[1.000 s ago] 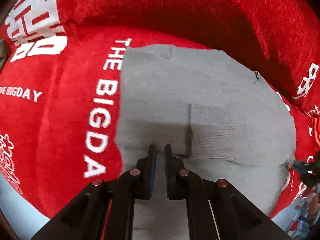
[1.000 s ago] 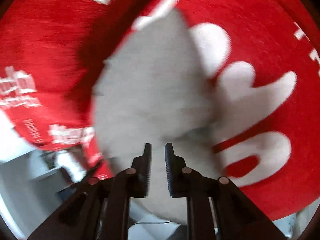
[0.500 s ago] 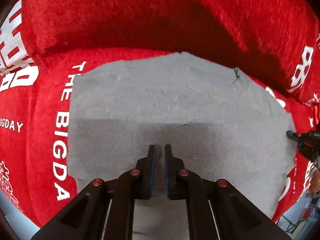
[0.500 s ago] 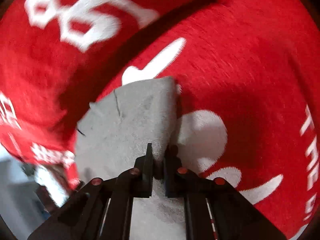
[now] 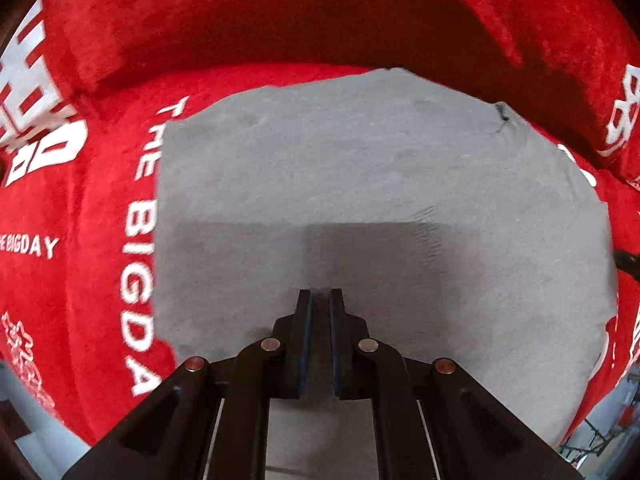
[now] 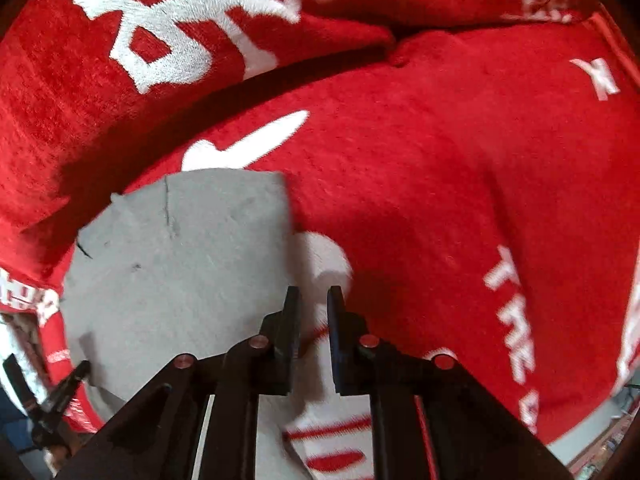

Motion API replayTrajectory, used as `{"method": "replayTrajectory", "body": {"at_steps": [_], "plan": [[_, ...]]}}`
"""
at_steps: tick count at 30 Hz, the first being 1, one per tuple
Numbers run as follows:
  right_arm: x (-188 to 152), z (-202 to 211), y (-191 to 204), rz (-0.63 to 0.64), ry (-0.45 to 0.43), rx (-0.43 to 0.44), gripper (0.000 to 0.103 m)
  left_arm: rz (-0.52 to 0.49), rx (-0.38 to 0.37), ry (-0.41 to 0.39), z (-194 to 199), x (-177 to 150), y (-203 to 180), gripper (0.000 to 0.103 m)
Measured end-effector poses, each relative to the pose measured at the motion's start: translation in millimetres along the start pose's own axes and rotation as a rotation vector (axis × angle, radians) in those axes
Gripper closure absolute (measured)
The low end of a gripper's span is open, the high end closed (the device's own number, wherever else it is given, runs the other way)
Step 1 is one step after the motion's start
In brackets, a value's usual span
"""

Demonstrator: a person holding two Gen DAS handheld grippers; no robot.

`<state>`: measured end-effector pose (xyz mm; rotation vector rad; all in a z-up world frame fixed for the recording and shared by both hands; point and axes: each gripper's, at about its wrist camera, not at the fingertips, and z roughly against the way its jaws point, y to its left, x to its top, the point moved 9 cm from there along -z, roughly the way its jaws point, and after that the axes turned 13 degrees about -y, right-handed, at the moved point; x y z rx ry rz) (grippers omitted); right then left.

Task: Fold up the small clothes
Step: 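Grasp the sweater side edge with the right gripper and fold it inward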

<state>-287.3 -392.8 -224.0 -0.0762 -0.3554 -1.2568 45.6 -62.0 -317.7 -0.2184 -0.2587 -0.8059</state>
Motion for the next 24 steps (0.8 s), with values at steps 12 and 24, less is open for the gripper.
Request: {"method": "replayTrajectory", "body": {"at_steps": [12,24], "plan": [[-75,4,62,0.121,0.09,0.076,0.09,-0.028,0.007,0.036,26,-32,-4,0.094],[-102,30,65,0.12,0.13,0.088,0.054,-0.012,0.012,0.084,44,-50,-17,0.0]]}}
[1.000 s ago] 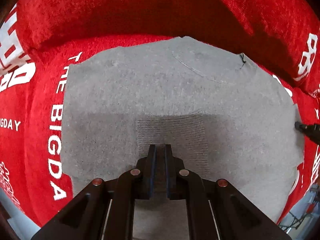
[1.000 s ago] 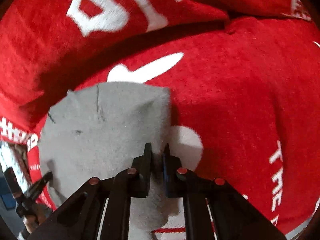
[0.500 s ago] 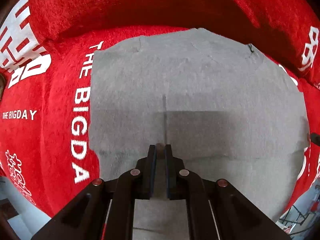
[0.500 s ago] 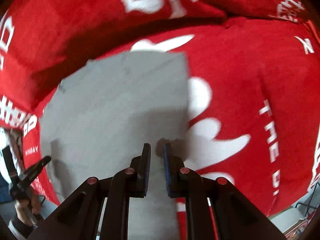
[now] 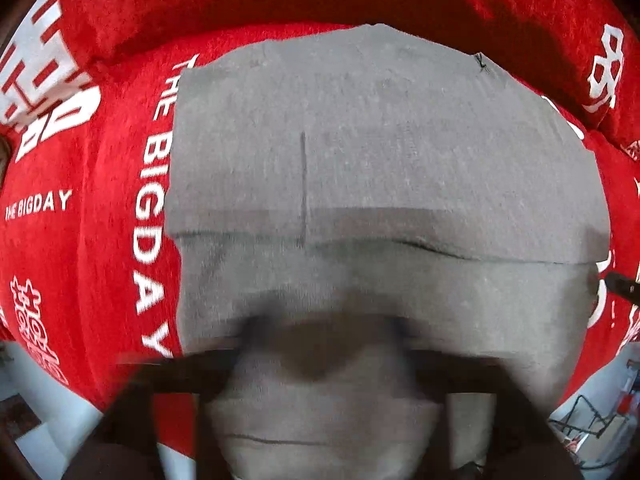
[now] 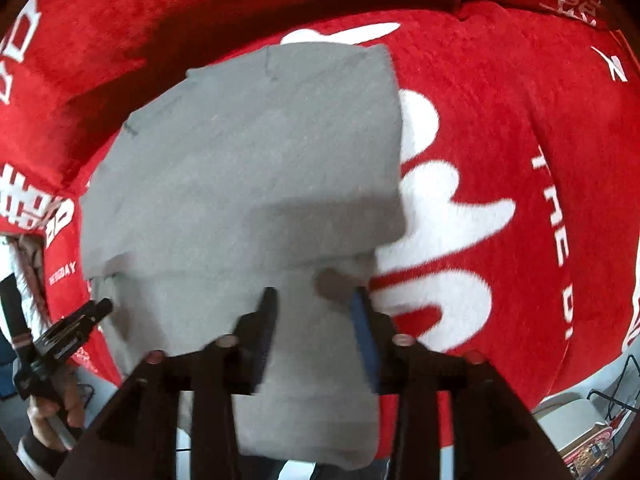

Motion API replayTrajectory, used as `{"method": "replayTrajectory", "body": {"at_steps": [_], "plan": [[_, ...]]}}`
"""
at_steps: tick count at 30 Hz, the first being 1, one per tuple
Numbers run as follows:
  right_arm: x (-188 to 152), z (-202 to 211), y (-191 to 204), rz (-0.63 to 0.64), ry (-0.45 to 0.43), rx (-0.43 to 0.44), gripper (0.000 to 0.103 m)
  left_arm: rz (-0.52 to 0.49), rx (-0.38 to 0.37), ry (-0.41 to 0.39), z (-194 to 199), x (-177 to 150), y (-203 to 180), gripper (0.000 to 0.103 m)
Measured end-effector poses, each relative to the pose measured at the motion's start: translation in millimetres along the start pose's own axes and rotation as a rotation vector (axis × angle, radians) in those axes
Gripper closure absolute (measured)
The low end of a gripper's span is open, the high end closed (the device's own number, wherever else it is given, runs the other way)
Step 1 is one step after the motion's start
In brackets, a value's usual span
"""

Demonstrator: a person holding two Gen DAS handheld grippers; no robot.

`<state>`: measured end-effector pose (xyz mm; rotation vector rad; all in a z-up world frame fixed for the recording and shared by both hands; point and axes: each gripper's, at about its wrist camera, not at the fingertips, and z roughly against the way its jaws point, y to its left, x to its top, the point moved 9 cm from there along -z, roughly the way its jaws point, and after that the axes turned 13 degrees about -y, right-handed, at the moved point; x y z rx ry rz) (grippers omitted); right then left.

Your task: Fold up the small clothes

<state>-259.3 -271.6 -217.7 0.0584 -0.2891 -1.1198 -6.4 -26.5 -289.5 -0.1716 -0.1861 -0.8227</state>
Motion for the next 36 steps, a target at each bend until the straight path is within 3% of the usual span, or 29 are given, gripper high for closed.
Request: {"method": "replayTrajectory", "body": {"at_steps": [2,6,10,19,23,27,36], "plan": [[-8,1,7,0.009,0.01,0.009,0.051,0.006,0.003,-0.046,12,1,-3,0.0],[-21,-2,17,0.007,0.046,0.039,0.049,0.005,0.016,-0.015,18,-8,-7,0.0],[-31,-4,28,0.012,0.073,0.068,0.04,0.001,0.046,-0.01,22,-13,-9,0.0],[-31,-4,47,0.092,0.102,0.136,0.037,0.049,0.099,-0.007,32,-21,-16,0.0],[-33,-3,45,0.133,0.116,0.153,0.037,0.118,0.118,0.009,28,-35,-8,0.0],[-38,-6,42,0.152,0.123,0.163,0.037,0.181,0.082,0.06,25,-65,-8,0.0],[-70,-8,37,0.075,0.121,0.202,0.037,0.125,0.106,0.057,36,-103,4,0.0]]}}
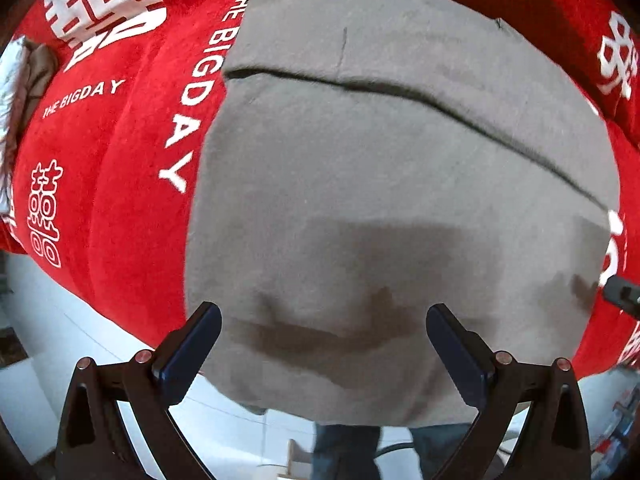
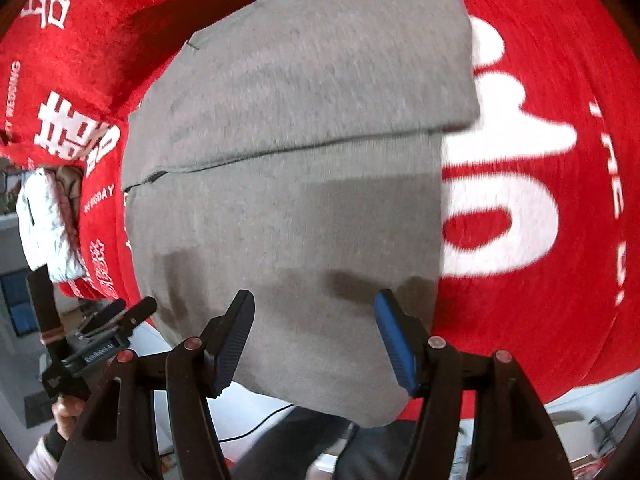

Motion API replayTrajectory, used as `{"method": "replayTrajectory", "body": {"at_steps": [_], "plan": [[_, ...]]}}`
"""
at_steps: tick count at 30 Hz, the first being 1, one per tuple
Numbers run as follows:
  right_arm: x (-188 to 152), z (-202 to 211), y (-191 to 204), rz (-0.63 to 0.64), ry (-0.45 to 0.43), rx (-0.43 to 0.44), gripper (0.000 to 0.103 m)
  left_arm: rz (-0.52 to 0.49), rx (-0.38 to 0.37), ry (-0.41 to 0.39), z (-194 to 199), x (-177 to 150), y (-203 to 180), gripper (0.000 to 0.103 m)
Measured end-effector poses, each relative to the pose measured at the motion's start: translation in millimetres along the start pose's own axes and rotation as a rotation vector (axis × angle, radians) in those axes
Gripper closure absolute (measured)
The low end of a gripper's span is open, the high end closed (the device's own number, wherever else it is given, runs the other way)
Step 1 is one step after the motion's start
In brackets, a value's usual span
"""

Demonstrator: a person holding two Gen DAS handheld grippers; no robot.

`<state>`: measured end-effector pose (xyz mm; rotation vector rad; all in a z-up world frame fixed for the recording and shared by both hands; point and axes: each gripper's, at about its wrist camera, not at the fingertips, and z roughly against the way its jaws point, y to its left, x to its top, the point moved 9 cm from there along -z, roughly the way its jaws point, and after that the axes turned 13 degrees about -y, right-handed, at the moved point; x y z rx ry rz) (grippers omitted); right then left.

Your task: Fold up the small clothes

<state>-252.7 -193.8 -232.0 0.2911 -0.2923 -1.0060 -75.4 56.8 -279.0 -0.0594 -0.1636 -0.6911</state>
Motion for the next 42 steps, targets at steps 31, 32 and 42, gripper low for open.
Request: {"method": "replayTrajectory", "body": {"at_steps": [31,32,42], "plan": [[-186,-59,-36,-0.128,0.121,-0.075,0.037,0.039,-0.115,0.101,-53,-137,83,0.0],[-189,-65,-40,-0.128,0.126,-0.084,0.037,0.041,-0.123,0.098,-57,-138,82,0.0],[-197,-93,-54,-0.153,0.074,-0.013,0.042,0.2,-0.278,0.089,-64,-144,79,0.003]]}}
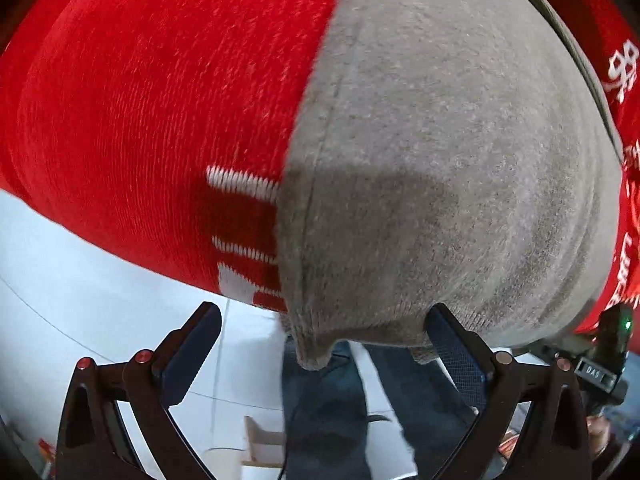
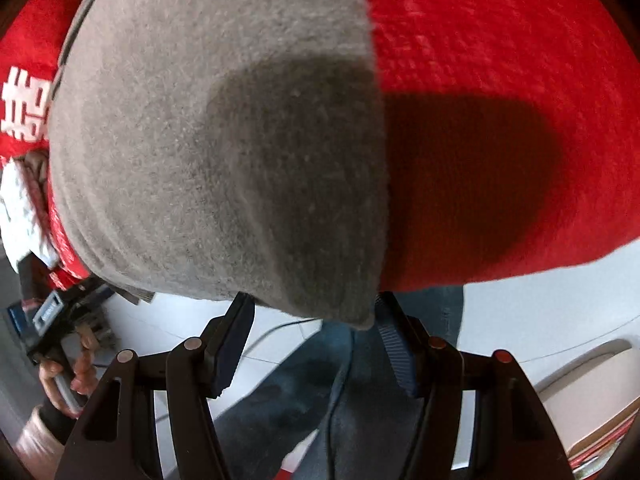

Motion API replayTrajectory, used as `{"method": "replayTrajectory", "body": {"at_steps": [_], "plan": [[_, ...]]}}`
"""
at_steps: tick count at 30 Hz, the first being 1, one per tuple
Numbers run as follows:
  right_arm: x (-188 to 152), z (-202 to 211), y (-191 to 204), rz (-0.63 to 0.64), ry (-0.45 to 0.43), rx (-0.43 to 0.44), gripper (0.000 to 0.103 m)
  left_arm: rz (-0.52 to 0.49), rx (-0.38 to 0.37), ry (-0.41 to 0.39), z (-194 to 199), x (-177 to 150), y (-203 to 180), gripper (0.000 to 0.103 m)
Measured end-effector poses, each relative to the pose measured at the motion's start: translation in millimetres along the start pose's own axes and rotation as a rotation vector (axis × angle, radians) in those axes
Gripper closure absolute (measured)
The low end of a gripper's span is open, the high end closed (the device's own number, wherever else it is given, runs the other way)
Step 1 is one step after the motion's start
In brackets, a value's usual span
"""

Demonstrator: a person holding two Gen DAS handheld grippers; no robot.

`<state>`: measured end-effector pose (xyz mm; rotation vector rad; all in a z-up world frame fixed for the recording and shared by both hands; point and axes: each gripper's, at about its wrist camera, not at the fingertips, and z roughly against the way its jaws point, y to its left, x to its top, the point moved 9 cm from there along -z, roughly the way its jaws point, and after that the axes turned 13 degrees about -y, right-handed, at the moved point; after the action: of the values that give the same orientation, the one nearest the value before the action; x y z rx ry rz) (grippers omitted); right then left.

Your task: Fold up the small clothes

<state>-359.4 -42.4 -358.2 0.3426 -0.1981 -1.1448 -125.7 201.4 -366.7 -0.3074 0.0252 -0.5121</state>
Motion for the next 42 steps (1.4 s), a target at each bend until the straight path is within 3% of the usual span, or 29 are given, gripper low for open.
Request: {"method": "replayTrajectory", "body": {"at_steps": [2,3,5,7,12,17,23,26,32,34,36,39,42], "plan": [[-1,4,2,-0.073,0.0,0.051,0.076,0.007,-0.072,-0.005,6,0,-13,0.035],[-2,6,3,-0.084,0.002,0.054,0.085,0.001,-0.093,-0.003,8,1,-14,0.043],[-3,11,9,-0.059,0.004,0.048,0.087,-0.051,-0.07,-0.001,13,1,-23,0.075],[-4,19,23,-0.019,0.008,0.064,0.088,-0.099,-0.078,0.001,21,2,-32,0.092],[15,57,64,-0.02,-0.048,0.219,0.088,-0.08,-0.191,-0.038,64,23,-52,0.092],[69,93,94,-0.005,-0.157,0.305,0.088,-0.107,-0.238,-0.132,100,68,-72,0.092],[139,92,104,-0.008,-0.219,0.305,0.088,-0.146,-0.212,-0.193,101,150,-97,0.092],[168,102,106,-0.05,-0.237,0.333,0.089,-0.141,-0.215,-0.224,101,175,-101,0.092],[215,122,128,-0.105,-0.262,0.44,0.089,-0.133,-0.216,-0.279,115,230,-120,0.092],[235,134,145,-0.1,-0.286,0.481,0.098,-0.144,-0.215,-0.303,126,253,-130,0.092],[260,148,160,-0.085,-0.31,0.514,0.098,-0.147,-0.219,-0.317,130,271,-140,0.092],[292,154,170,-0.032,-0.313,0.49,0.098,-0.173,-0.192,-0.331,130,299,-149,0.092],[305,139,169,0.127,-0.262,0.307,0.096,-0.232,-0.109,-0.335,123,305,-151,0.092]]}}
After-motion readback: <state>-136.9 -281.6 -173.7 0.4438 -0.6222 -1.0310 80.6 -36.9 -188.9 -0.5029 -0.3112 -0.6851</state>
